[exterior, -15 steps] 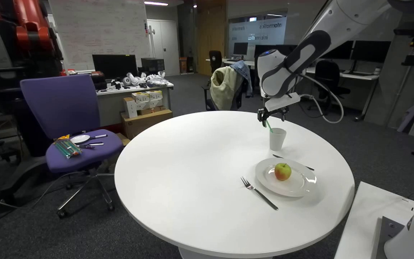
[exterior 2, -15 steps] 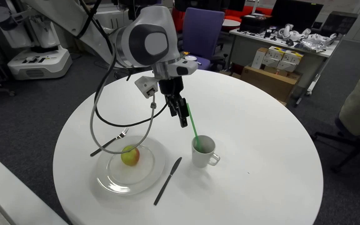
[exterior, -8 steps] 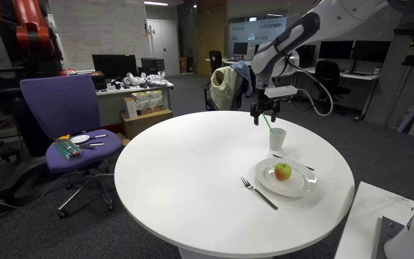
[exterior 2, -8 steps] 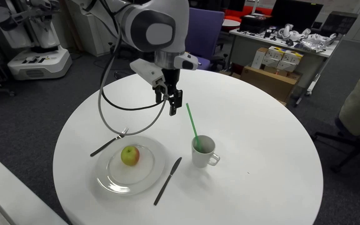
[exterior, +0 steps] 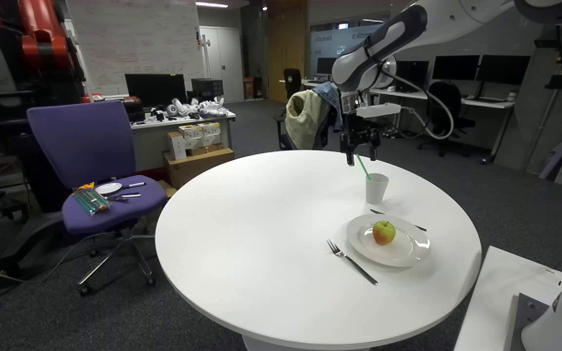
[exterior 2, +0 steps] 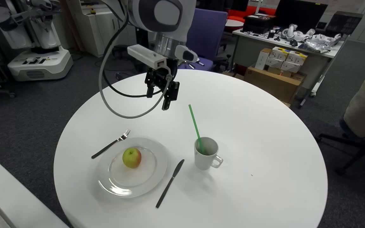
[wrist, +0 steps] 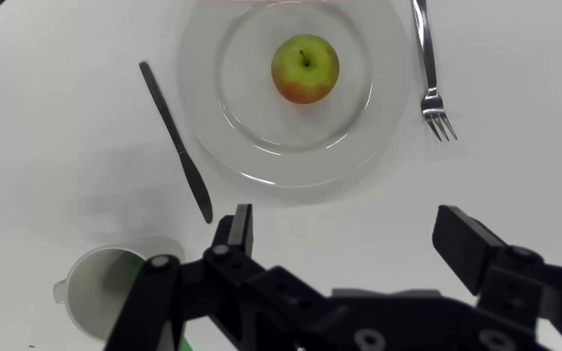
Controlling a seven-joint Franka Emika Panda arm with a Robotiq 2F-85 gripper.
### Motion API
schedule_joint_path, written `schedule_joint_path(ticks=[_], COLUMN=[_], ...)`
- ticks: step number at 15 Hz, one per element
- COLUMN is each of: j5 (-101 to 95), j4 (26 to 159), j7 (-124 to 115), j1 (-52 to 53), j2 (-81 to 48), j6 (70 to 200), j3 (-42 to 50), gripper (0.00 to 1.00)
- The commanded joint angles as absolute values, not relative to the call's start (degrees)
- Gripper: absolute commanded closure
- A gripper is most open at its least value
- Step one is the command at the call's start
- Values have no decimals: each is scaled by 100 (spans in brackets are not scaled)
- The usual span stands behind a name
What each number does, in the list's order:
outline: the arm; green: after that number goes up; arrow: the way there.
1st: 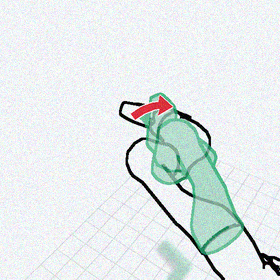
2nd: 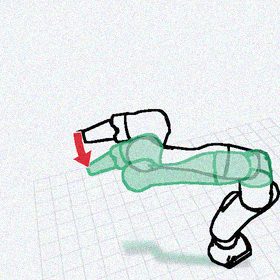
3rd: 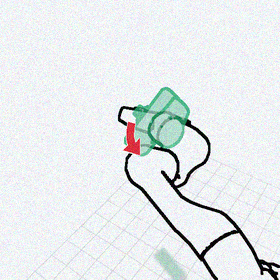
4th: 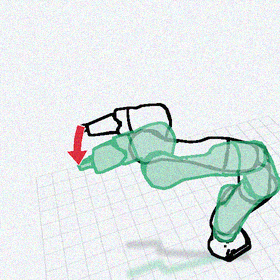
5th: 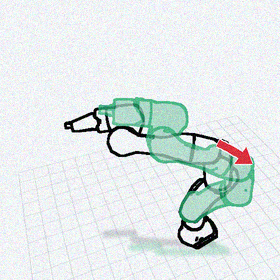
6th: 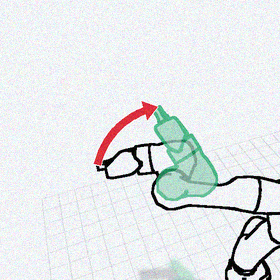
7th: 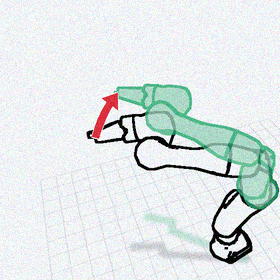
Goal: Put the straw inside the cup
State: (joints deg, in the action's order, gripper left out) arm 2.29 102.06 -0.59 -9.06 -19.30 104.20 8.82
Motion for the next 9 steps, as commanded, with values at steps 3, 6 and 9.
schedule_joint_path(ticks=[3,6,9], j5=[-477,-919,-877], j4=[10165,10299,10161], j7=[-728,-833,-736], j1=[-611,-460,-483], j2=[-1897,-1809,-1972], j6=[10662,11074,11056], j3=[876,864,826], gripper=[0,0,0])
